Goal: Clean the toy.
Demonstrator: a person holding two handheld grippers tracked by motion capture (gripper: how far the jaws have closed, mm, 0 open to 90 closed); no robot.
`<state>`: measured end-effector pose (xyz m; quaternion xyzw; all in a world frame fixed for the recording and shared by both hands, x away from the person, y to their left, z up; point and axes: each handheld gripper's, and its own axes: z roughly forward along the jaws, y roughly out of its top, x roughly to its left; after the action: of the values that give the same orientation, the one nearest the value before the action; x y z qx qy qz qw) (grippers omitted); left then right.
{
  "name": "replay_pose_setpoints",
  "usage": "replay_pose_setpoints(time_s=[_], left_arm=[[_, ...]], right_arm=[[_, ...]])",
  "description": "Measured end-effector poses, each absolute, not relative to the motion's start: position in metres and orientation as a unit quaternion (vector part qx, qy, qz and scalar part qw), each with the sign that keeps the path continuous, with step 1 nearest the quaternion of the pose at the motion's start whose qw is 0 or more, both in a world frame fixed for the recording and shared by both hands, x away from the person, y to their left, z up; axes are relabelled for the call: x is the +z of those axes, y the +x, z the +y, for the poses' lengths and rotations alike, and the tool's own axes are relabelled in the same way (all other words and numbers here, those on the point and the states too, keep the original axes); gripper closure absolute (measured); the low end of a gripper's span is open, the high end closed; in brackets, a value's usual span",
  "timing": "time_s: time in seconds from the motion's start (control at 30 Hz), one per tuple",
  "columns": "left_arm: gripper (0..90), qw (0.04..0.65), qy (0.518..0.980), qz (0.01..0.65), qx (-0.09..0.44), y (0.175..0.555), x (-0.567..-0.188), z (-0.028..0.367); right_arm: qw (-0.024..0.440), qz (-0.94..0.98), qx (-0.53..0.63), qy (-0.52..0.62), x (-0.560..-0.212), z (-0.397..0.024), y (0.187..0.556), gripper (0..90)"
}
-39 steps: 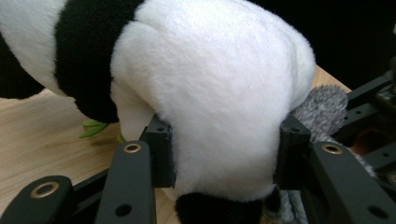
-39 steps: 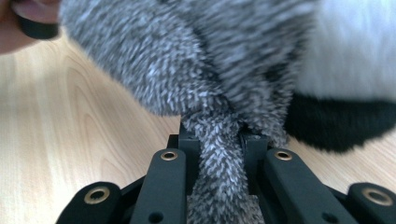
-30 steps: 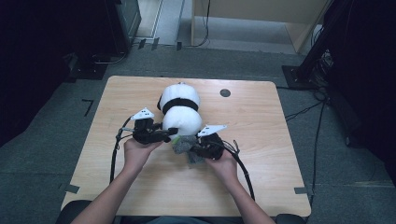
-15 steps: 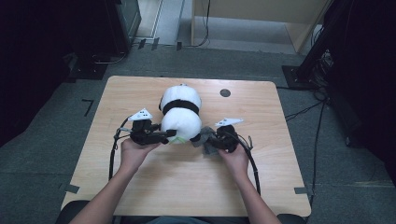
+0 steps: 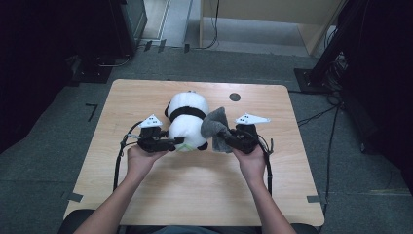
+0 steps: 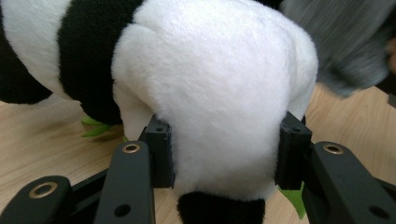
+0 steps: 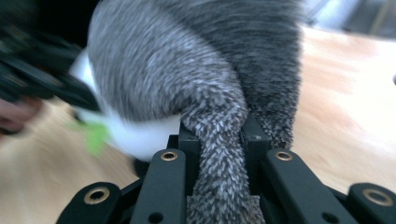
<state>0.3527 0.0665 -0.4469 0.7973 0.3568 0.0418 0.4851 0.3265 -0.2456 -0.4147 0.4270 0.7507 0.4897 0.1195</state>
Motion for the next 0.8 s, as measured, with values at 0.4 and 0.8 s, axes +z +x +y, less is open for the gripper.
replay_pose_setpoints(time_s=[0.4,0.8], left_arm=[[52.8,0.506,0.78,0.365,0.044,0.346,-0.446,0.056],[53.4,0.494,0.782,0.376,0.045,0.349,-0.447,0.058]], right_arm=[[0.079,0.785,0.497,0.361,-0.411,-0.194,0.308,77.0],[0.058,0.82,0.461,0.334,-0.449,-0.174,0.308,77.6]])
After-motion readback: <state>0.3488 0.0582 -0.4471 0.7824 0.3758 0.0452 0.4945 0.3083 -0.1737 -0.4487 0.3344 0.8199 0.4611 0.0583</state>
